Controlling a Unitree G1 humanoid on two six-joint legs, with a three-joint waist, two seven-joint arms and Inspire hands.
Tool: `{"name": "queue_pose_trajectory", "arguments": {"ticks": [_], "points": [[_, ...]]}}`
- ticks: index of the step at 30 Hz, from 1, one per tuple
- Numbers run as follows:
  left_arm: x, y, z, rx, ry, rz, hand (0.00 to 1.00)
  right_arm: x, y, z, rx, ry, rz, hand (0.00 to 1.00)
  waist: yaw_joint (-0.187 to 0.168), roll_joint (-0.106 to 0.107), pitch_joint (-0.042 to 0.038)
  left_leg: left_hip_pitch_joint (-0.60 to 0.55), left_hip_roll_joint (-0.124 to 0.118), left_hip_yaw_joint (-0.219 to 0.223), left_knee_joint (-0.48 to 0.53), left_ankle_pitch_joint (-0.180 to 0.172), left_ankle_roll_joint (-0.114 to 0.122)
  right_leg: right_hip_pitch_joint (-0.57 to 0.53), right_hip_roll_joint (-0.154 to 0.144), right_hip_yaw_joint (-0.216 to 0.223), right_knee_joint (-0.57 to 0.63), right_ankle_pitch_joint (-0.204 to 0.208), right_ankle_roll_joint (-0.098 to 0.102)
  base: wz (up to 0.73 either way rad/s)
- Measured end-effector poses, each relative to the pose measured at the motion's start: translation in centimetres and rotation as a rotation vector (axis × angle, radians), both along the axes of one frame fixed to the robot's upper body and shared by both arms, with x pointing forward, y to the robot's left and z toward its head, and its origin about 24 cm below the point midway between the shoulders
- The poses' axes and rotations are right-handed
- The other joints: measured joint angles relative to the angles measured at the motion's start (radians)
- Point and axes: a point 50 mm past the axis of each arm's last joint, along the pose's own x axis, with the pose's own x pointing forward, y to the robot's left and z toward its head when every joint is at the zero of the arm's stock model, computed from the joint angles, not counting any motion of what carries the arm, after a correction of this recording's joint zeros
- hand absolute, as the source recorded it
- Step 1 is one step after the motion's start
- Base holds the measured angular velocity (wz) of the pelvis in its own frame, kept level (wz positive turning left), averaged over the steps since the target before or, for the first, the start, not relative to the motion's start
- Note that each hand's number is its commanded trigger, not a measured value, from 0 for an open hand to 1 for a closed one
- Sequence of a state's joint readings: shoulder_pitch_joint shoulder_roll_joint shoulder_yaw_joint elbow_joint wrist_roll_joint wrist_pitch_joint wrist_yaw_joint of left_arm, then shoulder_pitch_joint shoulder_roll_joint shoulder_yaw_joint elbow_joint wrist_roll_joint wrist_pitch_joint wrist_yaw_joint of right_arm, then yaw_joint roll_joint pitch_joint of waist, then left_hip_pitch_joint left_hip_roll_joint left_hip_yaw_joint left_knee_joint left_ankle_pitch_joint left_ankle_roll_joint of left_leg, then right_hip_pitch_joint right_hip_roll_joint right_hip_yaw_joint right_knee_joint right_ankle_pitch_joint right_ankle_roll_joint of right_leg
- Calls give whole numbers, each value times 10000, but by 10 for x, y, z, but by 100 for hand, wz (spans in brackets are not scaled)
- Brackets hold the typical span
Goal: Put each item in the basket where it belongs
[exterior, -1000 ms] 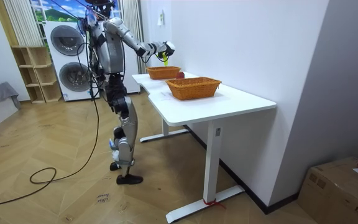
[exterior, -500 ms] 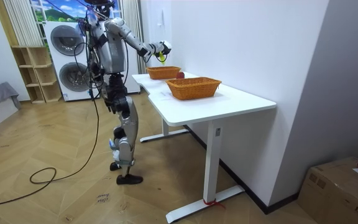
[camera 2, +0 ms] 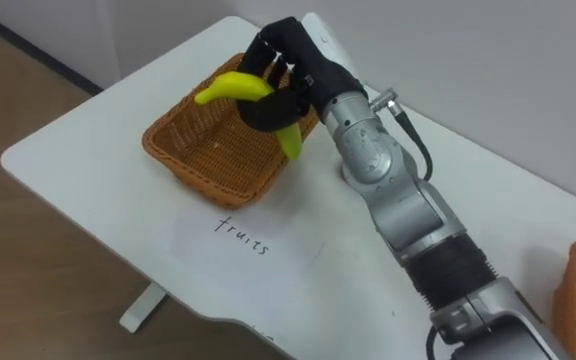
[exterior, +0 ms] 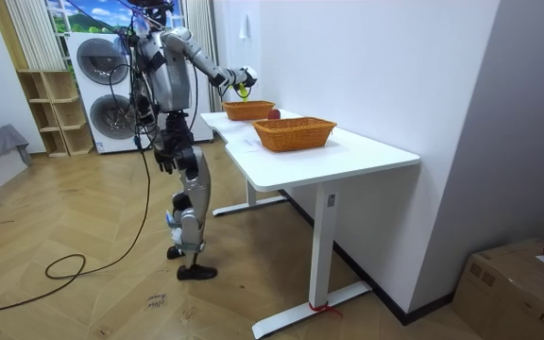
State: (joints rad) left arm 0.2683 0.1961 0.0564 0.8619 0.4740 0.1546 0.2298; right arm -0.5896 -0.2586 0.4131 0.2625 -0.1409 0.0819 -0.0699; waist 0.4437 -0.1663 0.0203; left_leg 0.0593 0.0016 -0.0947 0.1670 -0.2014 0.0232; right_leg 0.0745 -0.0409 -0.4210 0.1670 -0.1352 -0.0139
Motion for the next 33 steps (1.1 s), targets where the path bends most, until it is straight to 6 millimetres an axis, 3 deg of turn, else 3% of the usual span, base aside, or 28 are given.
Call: {"name": "queue_pose_trajectory", "arguments": {"ticks": [13, 14, 15, 16, 17, 33], "points": [[-1, -3, -2, -272, 225, 43, 0, -1, 9, -4, -50, 31, 100, 100, 286, 57, 30, 10, -156, -386, 31, 32, 54, 142, -96, -57, -7, -117, 146, 9], [-1, -3, -2, -285, 232, 38, 0, -1, 9, -5, -54, 69, 99, 54, 288, 57, 30, 8, -160, -400, 31, 34, 56, 142, -95, -58, -6, -117, 145, 7], [-1, -3, -2, -353, 280, 32, 0, 0, 11, -8, -78, 205, 94, 42, 294, 57, 30, 2, -166, -433, 33, 36, 60, 146, -91, -58, -6, -118, 146, 6], [-2, -3, -2, -417, 316, 24, 0, 1, 13, -12, -180, 362, 123, 7, 292, 57, 31, -9, -166, -448, 36, 36, 60, 141, -90, -57, -9, -118, 147, 5], [-2, -3, -2, -434, 325, 22, 0, 1, 14, -14, -244, 434, 153, 0, 291, 57, 31, -14, -166, -452, 38, 36, 60, 139, -90, -58, -10, -118, 148, 3], [-4, -5, -4, -641, 688, -335, 0, 4, 16, -20, -337, 712, 109, 0, 312, 103, 58, -56, -171, -484, 32, 36, 59, 125, -80, -32, -41, -134, 173, 0]]}}
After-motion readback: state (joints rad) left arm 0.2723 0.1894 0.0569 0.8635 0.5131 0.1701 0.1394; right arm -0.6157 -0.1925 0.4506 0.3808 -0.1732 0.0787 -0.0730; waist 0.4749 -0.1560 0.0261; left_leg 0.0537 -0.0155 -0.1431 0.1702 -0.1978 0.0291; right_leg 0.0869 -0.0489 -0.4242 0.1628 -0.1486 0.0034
